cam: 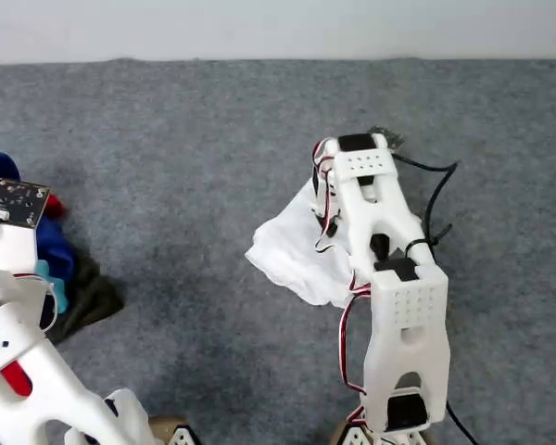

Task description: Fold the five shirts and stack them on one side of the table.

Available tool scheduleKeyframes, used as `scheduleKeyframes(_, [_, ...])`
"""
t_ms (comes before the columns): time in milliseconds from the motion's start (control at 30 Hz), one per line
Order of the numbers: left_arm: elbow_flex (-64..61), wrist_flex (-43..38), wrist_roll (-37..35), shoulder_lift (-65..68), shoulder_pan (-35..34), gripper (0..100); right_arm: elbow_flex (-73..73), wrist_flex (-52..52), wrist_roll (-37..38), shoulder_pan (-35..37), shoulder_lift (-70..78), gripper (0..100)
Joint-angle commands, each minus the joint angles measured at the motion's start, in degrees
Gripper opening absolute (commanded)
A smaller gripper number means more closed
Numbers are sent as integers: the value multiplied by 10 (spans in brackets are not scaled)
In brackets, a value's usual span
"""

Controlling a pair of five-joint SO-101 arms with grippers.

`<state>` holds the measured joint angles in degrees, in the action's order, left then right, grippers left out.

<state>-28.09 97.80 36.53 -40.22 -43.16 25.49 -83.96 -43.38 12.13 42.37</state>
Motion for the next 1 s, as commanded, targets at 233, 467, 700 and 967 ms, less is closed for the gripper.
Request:
scheduleKeyframes(233, [4,-11,1,-9,3,15,21,-24,19,-1,63,325])
scheduleKeyframes(467, [4,-11,1,-9,3,15,25,-66,55,-2,62,0])
scheduleKeyframes(700, [4,-11,1,-9,3,15,35,-124,101,-18,55,11])
scheduleKeyframes(967, [7,-8,1,-12,3,15,57,-144,298,-124,-58,9])
